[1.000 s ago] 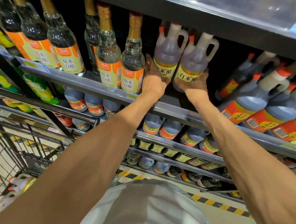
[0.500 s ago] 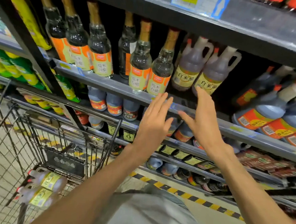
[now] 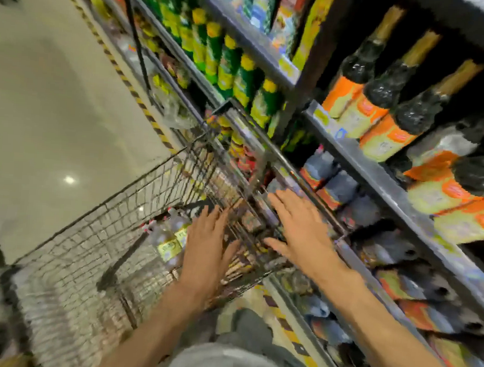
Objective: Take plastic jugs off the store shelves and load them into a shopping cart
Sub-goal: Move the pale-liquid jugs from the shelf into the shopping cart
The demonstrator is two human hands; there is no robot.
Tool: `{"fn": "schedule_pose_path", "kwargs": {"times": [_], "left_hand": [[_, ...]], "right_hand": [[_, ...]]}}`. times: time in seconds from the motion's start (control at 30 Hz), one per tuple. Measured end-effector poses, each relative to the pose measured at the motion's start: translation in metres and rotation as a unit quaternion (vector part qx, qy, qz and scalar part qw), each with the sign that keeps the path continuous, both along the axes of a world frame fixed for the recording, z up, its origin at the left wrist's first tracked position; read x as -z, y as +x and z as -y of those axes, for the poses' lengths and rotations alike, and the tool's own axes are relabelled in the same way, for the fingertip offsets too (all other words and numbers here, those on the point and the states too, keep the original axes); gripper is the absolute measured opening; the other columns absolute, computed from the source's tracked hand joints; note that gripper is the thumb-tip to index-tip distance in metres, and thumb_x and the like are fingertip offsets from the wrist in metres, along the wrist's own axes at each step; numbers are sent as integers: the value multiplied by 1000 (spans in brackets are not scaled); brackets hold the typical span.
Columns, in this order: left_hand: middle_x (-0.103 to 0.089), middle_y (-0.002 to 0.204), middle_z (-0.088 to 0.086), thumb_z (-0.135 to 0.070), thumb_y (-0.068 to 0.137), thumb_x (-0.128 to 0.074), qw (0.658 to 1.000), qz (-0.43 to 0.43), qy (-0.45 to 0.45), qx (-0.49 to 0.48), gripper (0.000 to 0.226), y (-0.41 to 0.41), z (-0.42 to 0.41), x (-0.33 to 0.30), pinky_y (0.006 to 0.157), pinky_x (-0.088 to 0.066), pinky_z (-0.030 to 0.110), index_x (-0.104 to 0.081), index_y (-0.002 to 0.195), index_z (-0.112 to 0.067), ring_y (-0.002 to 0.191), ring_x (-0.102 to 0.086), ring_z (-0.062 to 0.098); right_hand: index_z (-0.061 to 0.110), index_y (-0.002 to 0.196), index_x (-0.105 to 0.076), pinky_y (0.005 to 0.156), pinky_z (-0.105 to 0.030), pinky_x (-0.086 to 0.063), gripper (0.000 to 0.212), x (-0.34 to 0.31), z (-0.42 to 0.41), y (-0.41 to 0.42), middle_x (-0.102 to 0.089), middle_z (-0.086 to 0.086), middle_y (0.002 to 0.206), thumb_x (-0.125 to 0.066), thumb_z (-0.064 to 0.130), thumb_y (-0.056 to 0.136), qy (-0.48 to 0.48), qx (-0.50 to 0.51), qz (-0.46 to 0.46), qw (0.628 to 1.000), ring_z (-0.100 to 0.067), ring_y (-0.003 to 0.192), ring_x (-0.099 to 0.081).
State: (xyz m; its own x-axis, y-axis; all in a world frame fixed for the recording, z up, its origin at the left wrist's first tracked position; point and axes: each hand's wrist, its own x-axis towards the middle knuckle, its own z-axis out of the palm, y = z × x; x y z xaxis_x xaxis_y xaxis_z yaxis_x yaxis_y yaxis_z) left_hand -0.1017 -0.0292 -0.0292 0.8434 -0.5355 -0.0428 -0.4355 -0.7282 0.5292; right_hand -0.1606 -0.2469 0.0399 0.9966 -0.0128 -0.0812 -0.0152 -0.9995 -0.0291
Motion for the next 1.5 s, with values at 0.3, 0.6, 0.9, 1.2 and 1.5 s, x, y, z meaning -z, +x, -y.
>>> {"fn": "schedule_pose_path", "kwargs": {"times": [0.3, 0.6, 0.9, 1.2, 1.5], "left_hand": [[-11, 170, 8, -66, 100, -19, 965, -149, 130, -173, 76, 12, -129, 67, 125, -11, 49, -14, 162, -21, 157, -7, 31], [-6, 170, 12, -65, 98, -43, 915, -285, 184, -219, 90, 58, -128, 205, 123, -12, 64, 0, 161, -16, 156, -2, 39], [-52, 131, 12, -68, 75, -74, 806, -376, 34, -456, 94, 106, -88, 365, 97, -46, 42, -38, 142, -12, 119, -52, 30], [-67, 92, -5, -45, 68, -89, 755, -373, -126, -525, 45, 102, -104, 376, 72, -60, 30, -59, 96, -27, 85, -69, 16], [-75, 84, 8, -35, 75, -88, 723, -391, -236, -519, 39, 40, -159, 348, 69, -63, 49, -66, 98, -13, 73, -74, 22]], "right_hand": [[21, 165, 0, 128, -45, -15, 94, 96, -114, 106, -10, -1, 172, -49, 64, 97, 5, -166, -187, 968, -21, 159, -10], [24, 164, -9, 127, -45, -16, 94, 230, -150, 161, -16, 4, 170, -62, 57, 94, 51, -153, -305, 938, -16, 157, -14], [23, 161, -24, 124, -34, -28, 85, 335, -144, 177, -28, 3, 164, -66, 53, 93, 110, -123, -307, 937, -17, 152, -25], [34, 139, -46, 85, -31, -48, 53, 385, -147, 195, -61, 14, 121, -72, 37, 93, 233, 41, -328, 915, -8, 108, -60], [12, 116, -46, 78, -29, -45, 62, 439, -180, 222, -47, -1, 112, -76, 56, 84, 290, 281, -373, 835, -16, 95, -50]]}}
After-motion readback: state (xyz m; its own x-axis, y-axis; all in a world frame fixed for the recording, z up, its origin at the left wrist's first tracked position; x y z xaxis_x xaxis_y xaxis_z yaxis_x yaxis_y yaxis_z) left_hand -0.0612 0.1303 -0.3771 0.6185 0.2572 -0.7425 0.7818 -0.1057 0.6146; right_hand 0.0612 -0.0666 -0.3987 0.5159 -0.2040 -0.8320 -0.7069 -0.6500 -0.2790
